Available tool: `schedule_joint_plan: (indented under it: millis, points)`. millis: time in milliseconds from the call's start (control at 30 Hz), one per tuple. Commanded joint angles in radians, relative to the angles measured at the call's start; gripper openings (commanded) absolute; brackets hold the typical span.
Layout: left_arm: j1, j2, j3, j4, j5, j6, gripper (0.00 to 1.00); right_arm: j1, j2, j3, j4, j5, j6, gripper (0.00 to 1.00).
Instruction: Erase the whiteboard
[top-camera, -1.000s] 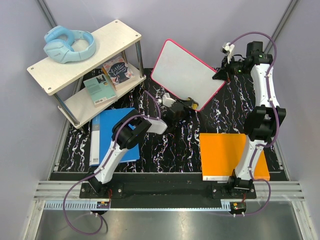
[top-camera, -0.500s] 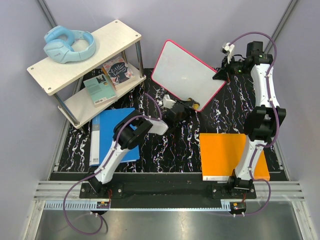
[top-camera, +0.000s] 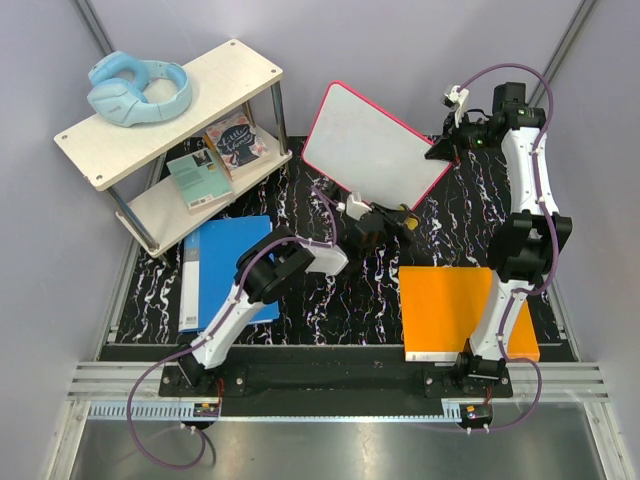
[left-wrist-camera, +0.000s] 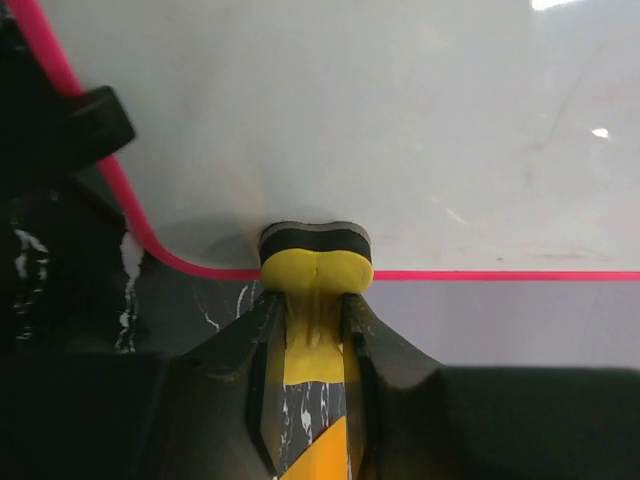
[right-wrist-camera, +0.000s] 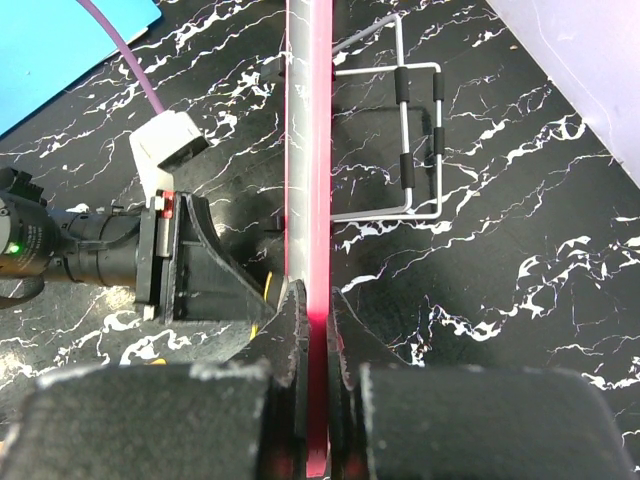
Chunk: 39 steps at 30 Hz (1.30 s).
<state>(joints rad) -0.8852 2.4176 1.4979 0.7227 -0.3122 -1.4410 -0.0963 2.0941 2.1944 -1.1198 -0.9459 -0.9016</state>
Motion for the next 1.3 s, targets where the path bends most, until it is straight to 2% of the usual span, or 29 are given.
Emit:
schedule_joint_plan:
  millis: [0,200,267,333,400,467,533,667,767,867,933,1167,1233,1267]
  points:
    - [0.038,-0.015,0.058,0.122,0.042,0.065,0.00,0.090,0.110,-0.084,-0.393,0.104,-0.016,0.00]
    - [0.114,-0.139,-0.043,0.233,0.090,0.171,0.00,0.090,0.110,-0.076,-0.397,0.107,-0.017,0.00]
    - [0.133,-0.245,-0.108,0.242,0.087,0.240,0.00,0.090,0.112,-0.073,-0.397,0.107,-0.014,0.00]
    - [0.138,-0.369,-0.237,0.261,0.027,0.289,0.00,0.090,0.115,-0.068,-0.399,0.107,-0.010,0.00]
    - [0.144,-0.493,-0.312,0.166,0.013,0.359,0.00,0.090,0.119,-0.059,-0.400,0.105,-0.008,0.00]
    - [0.146,-0.570,-0.340,0.018,-0.053,0.538,0.00,0.090,0.126,-0.053,-0.406,0.105,-0.003,0.00]
    - [0.144,-0.635,-0.344,-0.064,-0.129,0.690,0.00,0.092,0.129,-0.045,-0.405,0.104,0.000,0.00]
    - [0.178,-0.655,-0.364,-0.201,-0.148,0.738,0.00,0.090,0.136,-0.036,-0.405,0.104,0.010,0.00]
    - [0.201,-0.646,-0.380,-0.247,-0.139,0.741,0.00,0.090,0.149,-0.022,-0.403,0.113,0.032,0.05]
    - [0.210,-0.626,-0.370,-0.284,-0.163,0.772,0.00,0.090,0.164,-0.009,-0.397,0.124,0.052,0.07]
    - [0.218,-0.600,-0.338,-0.316,-0.189,0.789,0.00,0.090,0.172,0.005,-0.397,0.127,0.061,0.14]
    - [0.261,-0.552,-0.257,-0.345,-0.215,0.823,0.00,0.090,0.202,0.059,-0.416,0.134,0.067,0.22]
    - [0.272,-0.535,-0.239,-0.350,-0.214,0.838,0.00,0.118,0.236,0.117,-0.440,0.150,0.061,0.21]
    - [0.278,-0.529,-0.226,-0.356,-0.212,0.841,0.00,0.122,0.251,0.167,-0.478,0.156,0.055,0.16]
